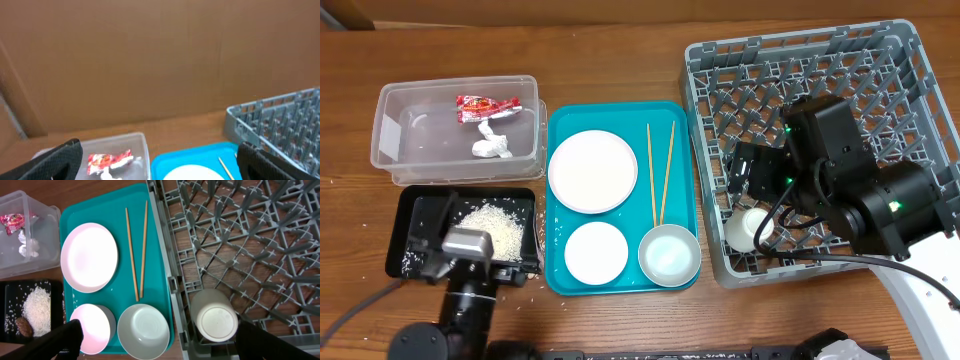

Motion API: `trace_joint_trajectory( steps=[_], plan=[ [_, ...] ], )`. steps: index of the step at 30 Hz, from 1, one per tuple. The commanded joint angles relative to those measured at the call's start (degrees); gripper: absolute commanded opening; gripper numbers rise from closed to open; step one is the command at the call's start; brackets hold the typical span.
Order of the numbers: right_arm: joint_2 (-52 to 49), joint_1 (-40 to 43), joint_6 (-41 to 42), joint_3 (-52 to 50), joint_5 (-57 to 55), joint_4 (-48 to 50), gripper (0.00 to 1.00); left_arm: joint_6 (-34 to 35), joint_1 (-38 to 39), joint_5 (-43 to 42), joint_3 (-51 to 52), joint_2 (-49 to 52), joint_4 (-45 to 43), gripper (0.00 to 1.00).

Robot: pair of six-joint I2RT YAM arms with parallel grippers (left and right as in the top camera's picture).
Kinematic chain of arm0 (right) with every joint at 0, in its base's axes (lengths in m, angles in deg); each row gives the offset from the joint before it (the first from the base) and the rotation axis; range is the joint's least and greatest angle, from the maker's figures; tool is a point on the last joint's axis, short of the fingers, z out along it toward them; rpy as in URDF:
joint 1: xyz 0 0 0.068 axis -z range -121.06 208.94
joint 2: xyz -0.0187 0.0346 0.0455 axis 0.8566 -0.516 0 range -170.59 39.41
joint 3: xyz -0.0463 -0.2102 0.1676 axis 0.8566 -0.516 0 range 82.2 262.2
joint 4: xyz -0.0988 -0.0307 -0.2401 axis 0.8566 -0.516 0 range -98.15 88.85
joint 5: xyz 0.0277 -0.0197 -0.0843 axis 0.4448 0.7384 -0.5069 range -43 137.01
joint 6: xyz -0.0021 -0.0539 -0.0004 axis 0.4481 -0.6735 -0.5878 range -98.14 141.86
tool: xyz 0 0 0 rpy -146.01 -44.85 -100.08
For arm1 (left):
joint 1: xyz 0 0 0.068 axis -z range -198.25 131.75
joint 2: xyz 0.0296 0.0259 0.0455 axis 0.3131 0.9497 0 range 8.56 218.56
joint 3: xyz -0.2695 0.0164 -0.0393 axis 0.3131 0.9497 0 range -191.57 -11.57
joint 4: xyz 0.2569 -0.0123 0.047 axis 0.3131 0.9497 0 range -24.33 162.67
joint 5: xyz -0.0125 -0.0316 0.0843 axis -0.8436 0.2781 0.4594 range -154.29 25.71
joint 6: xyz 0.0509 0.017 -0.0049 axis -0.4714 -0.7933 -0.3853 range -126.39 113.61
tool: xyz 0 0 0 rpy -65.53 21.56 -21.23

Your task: Sort waste into correct bins and load items into the dishwasher

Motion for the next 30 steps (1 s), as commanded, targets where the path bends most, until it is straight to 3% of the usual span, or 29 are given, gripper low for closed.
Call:
trace_joint_trajectory(
  steps=[1,5,18,30],
  plan=[
    [0.26,0.13,-0.17,0.81,-0.28,0.11,1.00,-0.52,-0.46,-1.90,9.46,-7.15,-4.28,1.00],
    [0.26,0.13,-0.17,0.81,-0.31,0.11,1.00,-0.52,-0.46,-1.90,17.51,-14.10,-4.72,1.00],
    [0.26,0.13,-0.17,0.81,-0.31,0.11,1.00,-0.35,-0.39,-1.86,36.89,-14.36,-15.04,1.00],
    [0.26,0.13,-0.17,0.81,-0.31,0.11,1.00,-0.52,-0.42,-1.42,38.82,-14.29,-18.10,1.00]
  ],
)
